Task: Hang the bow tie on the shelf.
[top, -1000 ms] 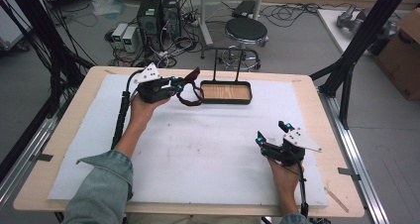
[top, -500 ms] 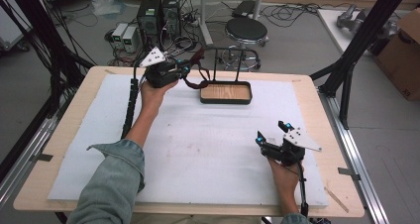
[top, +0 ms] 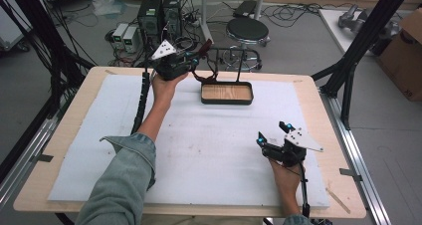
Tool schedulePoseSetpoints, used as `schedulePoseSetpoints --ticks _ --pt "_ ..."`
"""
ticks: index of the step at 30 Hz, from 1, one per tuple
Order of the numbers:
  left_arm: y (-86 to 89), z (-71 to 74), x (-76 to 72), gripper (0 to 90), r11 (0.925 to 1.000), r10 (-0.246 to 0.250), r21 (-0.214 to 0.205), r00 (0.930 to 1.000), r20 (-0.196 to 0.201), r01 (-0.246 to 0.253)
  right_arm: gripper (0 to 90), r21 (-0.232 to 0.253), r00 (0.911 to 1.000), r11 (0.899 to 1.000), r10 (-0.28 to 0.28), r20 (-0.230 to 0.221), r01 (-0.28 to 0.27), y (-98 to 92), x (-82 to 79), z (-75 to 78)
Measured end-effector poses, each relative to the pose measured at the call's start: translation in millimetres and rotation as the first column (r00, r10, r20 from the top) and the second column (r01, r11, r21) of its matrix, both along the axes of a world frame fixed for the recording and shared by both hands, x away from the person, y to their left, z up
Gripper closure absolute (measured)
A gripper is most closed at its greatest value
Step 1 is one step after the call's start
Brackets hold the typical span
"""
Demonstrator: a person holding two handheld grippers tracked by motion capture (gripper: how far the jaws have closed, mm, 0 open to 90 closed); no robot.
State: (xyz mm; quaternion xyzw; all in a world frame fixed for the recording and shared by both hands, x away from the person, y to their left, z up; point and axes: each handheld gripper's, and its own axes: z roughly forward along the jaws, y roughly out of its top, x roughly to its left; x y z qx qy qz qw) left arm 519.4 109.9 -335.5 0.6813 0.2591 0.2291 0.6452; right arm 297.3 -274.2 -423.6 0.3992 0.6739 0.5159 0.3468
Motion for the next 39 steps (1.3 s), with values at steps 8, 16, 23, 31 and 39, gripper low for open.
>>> schedulePoseSetpoints --ticks 8,16,23,31,39 --pt "2.3 -14.6 11.9 75.8 0.9986 0.046 -0.024 0.9966 -0.068 -0.048 15.5 -0.003 1.0000 1.000 0.009 0.001 -0.009 0.3 0.0 -0.1" --pt "3.2 -20.7 14.2 74.9 0.9981 0.041 -0.043 0.9959 -0.081 -0.044 15.5 -0.002 0.9999 1.000 0.011 -0.003 -0.011 0.8 -0.2 -0.2" --pt "3.0 -20.6 14.0 72.6 0.9986 0.040 -0.032 0.9968 -0.069 -0.042 15.5 -0.006 0.9999 1.000 0.011 -0.001 -0.011 0.9 0.0 -0.2" --pt "2.8 -22.4 14.5 67.9 0.9990 0.031 -0.028 0.9968 -0.073 -0.033 15.4 -0.005 1.0000 1.000 0.009 -0.004 -0.009 1.0 -0.1 -0.2" --pt "4.7 -22.4 14.5 67.3 0.9994 0.028 -0.018 0.9969 -0.073 -0.030 15.5 -0.005 1.0000 1.000 0.008 -0.004 -0.008 1.0 -0.2 -0.2"
